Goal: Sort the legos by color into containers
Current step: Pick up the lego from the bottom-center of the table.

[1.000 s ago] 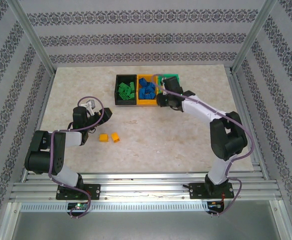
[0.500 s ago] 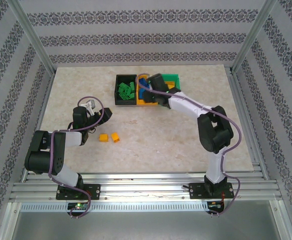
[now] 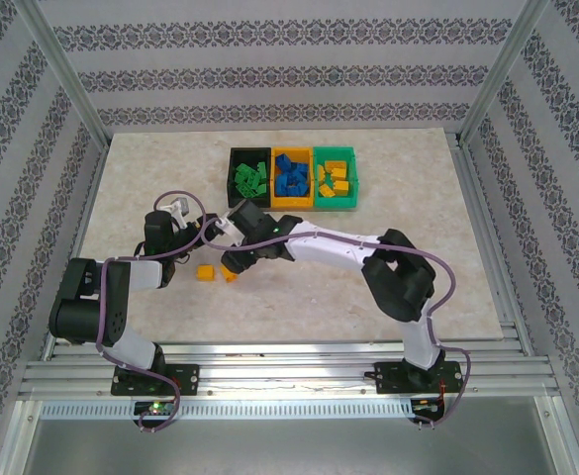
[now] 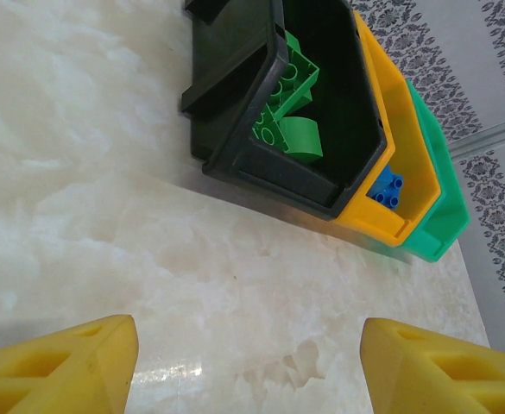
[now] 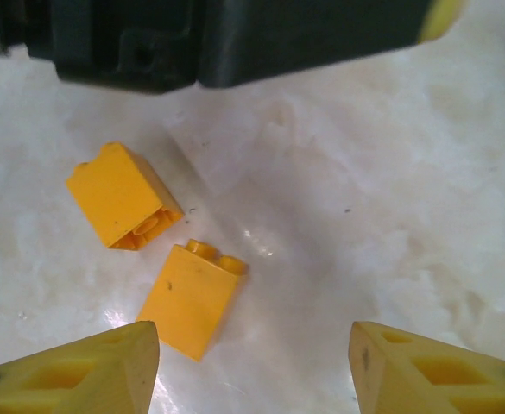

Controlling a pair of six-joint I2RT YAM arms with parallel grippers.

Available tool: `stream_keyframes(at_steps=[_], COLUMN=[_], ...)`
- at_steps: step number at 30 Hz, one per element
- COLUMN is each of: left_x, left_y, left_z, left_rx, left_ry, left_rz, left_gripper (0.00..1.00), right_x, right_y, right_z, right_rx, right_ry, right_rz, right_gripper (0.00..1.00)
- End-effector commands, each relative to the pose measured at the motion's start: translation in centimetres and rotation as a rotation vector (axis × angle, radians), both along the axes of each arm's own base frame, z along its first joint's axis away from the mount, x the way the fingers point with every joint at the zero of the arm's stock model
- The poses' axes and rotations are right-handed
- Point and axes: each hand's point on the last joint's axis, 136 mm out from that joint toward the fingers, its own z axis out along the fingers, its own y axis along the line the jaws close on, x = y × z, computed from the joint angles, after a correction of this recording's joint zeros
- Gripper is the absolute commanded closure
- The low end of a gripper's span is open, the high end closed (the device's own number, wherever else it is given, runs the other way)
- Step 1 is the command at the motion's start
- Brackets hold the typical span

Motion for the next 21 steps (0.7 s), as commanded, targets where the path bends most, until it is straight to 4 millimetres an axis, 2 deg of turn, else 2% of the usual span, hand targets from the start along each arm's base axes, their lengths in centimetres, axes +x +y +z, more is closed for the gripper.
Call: stream_keyframes(at_steps=[1,7,12,21], left_x=[0.1,0.0,0.0,0.0], left_y=[1.0,1.3,1.3,1.2], left_z=[0.5,0.8,0.8,0.7], left_rx=[0.014,0.028,0.017,0.010], left_ry=[-0.032,-0.035,-0.039,-0.038], left_rz=[0.019,0.028,0.027,0.025], left_gripper=[0.31,0.31,0.31,0.31], right_x=[-0.5,-1.5,-1.9,-1.6], right_y=[1.5,3.9,4.2,1.9], right_z=[-1.2,-2.3,-3.5,-6.3], right_rx=[0.018,0.047,0.001,-0.152], right_ry=[0.058,0.075,0.071,0.049], right_rz=[-0.050,-0.116,-0.128,-0.172], right_gripper=[0.39,0.38,0.38,0.39])
